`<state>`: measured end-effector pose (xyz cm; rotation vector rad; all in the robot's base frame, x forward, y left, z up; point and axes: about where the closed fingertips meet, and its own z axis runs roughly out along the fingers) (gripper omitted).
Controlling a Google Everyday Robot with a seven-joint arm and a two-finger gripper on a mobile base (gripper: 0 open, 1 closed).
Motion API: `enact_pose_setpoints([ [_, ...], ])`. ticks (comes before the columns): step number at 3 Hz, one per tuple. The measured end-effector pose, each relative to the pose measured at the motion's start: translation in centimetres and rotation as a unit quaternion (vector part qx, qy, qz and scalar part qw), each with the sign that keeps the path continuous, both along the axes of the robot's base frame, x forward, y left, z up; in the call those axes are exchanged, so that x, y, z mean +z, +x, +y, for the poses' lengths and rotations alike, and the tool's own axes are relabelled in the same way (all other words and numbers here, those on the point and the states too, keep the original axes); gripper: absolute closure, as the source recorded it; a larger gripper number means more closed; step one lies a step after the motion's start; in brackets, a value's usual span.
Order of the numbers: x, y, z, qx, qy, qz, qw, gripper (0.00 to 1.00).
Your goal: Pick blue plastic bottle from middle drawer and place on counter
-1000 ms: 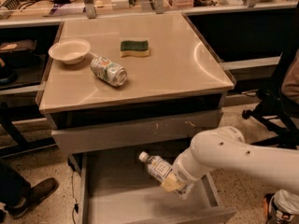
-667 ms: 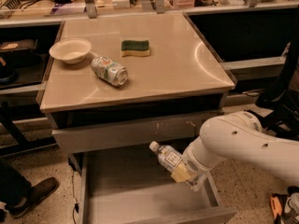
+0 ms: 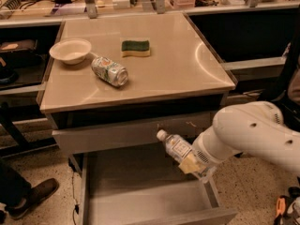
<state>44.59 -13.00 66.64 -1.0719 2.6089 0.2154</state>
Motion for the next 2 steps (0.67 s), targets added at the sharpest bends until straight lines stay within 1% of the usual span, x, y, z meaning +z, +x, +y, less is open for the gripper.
enact_pose_setpoints([
  [1, 6.7, 1.6, -2.1, -0.023, -0.006, -0.047, 0.9986, 1.00],
  [2, 13.1, 3.1, -4.4, -0.051, -0.016, -0.089, 0.9946, 1.00],
])
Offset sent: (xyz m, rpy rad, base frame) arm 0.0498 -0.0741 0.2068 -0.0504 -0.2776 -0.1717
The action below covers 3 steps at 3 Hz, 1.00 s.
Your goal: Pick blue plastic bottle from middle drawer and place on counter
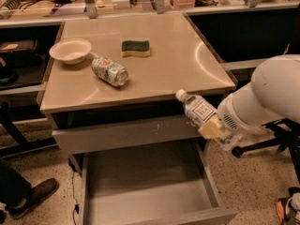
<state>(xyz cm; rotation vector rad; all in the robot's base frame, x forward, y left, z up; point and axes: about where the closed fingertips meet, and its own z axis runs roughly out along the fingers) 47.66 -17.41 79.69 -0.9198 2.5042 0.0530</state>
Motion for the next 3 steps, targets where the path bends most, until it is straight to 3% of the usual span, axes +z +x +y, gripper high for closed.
enact_pose_setpoints([
  [1, 5.4, 1.3, -2.5, -0.027, -0.006, -0.036, 0.9989, 1.00],
  [2, 6.2, 1.6, -2.5, -0.029, -0.004, -0.044, 0.9986, 1.00],
  [3, 6.0, 2.8, -2.3, -0.031, 0.003, -0.031, 0.9990, 1.00],
])
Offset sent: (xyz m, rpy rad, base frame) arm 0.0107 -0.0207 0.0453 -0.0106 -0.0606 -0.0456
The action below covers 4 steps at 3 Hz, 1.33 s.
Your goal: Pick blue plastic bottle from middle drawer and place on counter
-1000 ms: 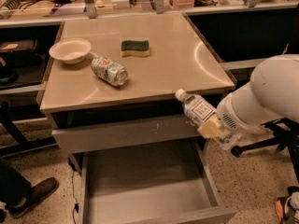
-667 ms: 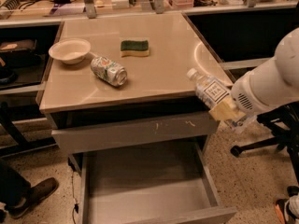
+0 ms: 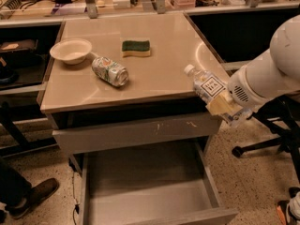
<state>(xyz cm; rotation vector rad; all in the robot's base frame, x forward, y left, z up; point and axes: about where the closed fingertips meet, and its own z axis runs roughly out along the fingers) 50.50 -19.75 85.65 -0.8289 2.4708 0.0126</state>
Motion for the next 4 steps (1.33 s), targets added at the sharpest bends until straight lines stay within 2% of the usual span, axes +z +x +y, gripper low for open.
enact_pose_setpoints([
  [1, 0.3, 2.6, 0.6, 0.003, 0.004, 0.014, 0.9999, 1.00],
  [4, 2.8, 12.3, 5.8, 0.037, -0.021, 0.029, 0.9987, 1.00],
])
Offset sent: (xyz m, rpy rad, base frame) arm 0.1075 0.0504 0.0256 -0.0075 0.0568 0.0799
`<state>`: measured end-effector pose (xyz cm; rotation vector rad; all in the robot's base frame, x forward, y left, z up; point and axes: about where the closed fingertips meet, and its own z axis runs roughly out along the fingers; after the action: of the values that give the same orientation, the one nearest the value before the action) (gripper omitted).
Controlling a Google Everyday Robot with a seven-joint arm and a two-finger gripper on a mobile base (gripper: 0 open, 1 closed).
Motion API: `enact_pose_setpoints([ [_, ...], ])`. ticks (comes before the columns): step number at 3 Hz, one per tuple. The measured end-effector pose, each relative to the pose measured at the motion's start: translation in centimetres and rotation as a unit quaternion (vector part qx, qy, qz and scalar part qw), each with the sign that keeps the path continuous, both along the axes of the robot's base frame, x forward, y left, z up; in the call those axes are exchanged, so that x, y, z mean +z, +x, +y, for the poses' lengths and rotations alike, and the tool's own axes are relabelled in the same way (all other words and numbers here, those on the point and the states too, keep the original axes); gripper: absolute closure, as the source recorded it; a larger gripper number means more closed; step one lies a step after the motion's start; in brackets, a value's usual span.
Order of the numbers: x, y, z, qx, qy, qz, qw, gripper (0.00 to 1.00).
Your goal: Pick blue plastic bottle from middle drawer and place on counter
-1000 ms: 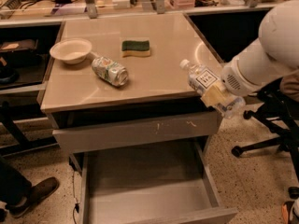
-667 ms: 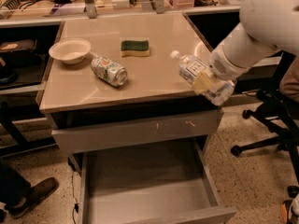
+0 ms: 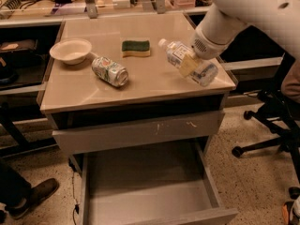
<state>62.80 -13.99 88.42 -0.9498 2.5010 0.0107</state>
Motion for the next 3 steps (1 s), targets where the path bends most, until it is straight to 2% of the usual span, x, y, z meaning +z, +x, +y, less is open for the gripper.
enact_pose_setpoints([
  [2, -0.3, 4.9, 4.3, 0.027, -0.017, 0.007, 0.9995, 1.00],
  [3, -1.4, 6.5, 5.6, 0.035, -0.024, 0.010, 0.9990, 1.00],
])
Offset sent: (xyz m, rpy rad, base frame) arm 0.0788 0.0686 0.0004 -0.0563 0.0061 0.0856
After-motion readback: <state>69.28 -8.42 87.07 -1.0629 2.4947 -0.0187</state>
